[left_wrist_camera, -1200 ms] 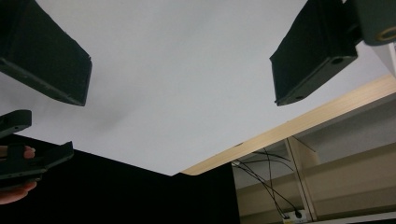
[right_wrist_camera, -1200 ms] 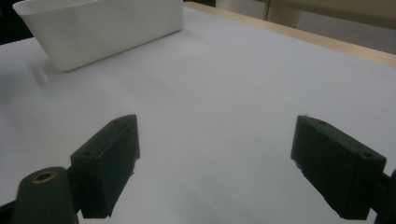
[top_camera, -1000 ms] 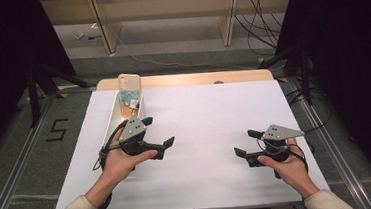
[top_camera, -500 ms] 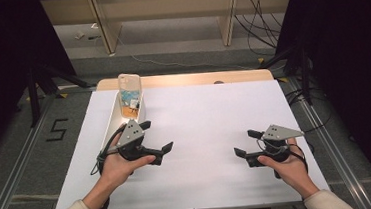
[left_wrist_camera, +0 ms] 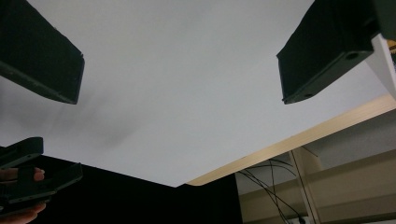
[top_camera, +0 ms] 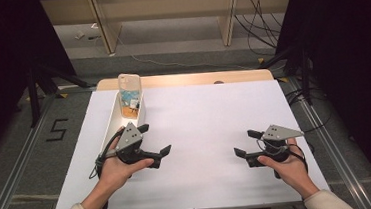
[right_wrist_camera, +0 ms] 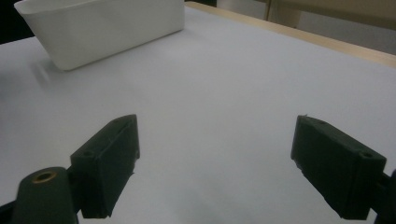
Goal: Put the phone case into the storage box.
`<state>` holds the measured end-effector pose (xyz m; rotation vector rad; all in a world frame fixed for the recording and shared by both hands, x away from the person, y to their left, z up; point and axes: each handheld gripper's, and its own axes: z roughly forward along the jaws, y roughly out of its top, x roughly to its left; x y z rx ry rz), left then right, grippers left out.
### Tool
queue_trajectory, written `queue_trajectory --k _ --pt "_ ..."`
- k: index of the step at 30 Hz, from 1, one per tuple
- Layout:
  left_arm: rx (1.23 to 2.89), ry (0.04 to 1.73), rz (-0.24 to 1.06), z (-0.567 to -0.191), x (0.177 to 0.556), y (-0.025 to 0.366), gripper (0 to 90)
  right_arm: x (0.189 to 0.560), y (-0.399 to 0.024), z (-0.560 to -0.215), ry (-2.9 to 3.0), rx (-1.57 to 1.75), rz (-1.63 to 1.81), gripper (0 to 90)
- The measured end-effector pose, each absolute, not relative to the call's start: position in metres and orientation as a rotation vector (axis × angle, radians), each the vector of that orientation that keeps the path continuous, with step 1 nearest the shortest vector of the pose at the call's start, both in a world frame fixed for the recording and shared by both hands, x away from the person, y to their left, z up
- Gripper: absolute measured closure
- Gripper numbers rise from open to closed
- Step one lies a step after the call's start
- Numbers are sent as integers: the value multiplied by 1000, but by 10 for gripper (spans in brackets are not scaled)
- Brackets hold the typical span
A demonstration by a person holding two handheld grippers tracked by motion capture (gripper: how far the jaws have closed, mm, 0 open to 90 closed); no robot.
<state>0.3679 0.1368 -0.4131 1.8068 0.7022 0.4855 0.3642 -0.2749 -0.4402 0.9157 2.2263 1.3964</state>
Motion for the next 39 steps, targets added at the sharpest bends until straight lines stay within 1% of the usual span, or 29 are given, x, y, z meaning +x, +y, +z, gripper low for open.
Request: queue_trajectory --k 39 --pt "1831 696 495 -423 363 139 0 365 -276 -441 2226 916 1402 162"
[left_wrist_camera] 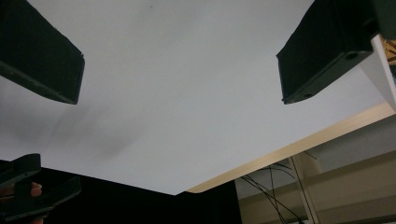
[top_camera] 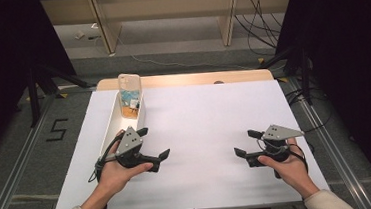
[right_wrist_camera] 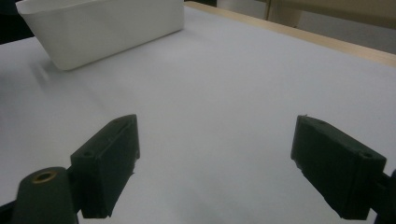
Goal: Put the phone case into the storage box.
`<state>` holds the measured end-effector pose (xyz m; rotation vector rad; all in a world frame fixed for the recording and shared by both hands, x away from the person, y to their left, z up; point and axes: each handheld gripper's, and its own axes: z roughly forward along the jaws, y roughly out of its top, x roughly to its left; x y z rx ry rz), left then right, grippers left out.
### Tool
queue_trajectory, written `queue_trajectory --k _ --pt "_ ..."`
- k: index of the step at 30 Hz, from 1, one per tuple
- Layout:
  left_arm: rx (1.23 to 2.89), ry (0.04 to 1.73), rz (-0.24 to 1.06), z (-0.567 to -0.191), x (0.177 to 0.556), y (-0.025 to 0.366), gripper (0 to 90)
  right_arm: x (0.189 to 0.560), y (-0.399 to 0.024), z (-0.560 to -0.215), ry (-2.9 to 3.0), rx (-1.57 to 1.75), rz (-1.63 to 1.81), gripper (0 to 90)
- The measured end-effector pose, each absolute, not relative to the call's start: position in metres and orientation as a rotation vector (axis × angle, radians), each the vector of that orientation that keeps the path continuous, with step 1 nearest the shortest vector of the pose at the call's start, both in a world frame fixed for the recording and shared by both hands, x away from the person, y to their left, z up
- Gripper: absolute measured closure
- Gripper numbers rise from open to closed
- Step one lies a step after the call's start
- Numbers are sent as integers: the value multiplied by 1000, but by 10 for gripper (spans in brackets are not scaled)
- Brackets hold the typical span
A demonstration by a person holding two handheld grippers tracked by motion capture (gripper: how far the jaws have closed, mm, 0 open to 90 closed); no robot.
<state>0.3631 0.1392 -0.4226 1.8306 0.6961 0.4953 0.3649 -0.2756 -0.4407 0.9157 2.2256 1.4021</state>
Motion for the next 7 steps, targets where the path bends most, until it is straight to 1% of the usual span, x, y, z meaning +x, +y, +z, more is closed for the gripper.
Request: queue_trajectory --k 7 --pt "1828 700 485 -424 364 139 0 365 -277 -441 2226 921 1401 162"
